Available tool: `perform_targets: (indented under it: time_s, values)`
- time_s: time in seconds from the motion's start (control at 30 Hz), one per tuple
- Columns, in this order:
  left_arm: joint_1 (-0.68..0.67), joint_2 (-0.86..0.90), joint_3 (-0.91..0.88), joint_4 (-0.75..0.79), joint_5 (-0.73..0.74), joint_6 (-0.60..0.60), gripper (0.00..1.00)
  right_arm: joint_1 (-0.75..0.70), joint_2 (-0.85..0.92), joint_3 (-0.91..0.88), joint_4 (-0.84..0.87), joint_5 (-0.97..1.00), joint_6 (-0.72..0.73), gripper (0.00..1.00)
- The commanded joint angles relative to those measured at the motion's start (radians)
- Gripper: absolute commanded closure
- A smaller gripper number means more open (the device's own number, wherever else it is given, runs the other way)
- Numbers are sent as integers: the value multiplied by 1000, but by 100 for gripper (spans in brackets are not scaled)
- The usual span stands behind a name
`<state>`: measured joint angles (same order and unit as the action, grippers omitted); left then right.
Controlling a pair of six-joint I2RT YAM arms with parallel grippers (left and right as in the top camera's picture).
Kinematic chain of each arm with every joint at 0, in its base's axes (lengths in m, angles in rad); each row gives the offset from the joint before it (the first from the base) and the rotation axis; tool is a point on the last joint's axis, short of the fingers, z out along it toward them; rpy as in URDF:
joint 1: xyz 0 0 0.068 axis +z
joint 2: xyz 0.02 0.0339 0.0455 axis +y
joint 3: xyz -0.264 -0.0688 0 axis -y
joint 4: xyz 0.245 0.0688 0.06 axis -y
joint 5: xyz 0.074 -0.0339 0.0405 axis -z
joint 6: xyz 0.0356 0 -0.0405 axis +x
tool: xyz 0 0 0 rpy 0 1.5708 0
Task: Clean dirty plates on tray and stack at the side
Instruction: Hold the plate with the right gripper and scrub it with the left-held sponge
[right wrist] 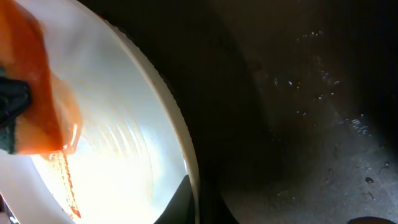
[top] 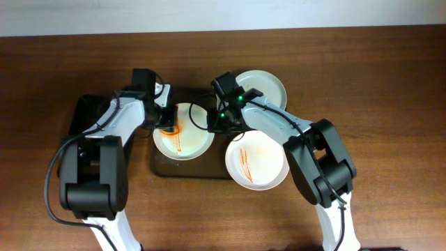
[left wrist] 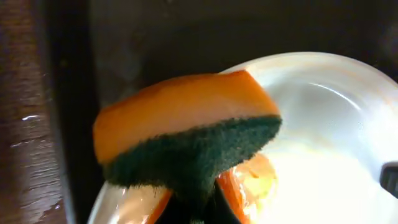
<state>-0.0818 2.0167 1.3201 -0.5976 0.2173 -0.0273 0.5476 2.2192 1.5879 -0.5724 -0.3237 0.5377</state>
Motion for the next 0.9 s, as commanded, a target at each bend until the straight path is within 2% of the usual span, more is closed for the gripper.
perform_targets:
  time_s: [0.0, 0.1, 0.2, 0.23, 0.27, 0.3, 0.33, 0.43, 0.5, 0.53, 0.63, 0.67, 0.73, 0.87]
  values:
    - [-61, 63, -5, -97, 177, -14, 100, 2, 31, 0, -3, -2, -10, 96]
    - [-64, 63, 1, -272, 274, 7, 100, 2, 31, 0, -3, -2, -9, 96]
    - [-64, 63, 1, -345, 192, 52, 100, 2, 31, 0, -3, -2, -9, 96]
    - [-64, 63, 1, -341, 67, 8, 100, 2, 31, 0, -3, -2, -9, 96]
    - [-64, 63, 1, -341, -179, -98, 100, 2, 31, 0, -3, -2, -9, 96]
    - [-64, 63, 1, -342, -361, -198, 100, 2, 31, 0, -4, -2, -9, 96]
    - [-64, 63, 1, -327, -595, -341, 100, 2, 31, 0, -3, -2, -9, 96]
    - [-66, 63, 1, -198, -629, -346, 100, 2, 31, 0, -3, -2, -9, 96]
    - [-73, 63, 1, -98, -596, -338, 100, 2, 31, 0, -3, -2, -9, 96]
    - [-81, 63, 1, -55, -536, -291, 100, 2, 31, 0, -3, -2, -9, 96]
    - [-112, 63, 1, 37, -145, 27, 100, 2, 31, 0, -3, 3, -9, 96]
    - [-120, 63, 1, 29, -13, 113, 100, 2, 31, 0, -3, 3, -9, 96]
    - [-121, 63, 1, -27, 118, 157, 100, 2, 31, 0, -2, 2, -10, 96]
    - [-120, 63, 1, -184, 222, 190, 100, 2, 31, 0, -2, 2, -9, 96]
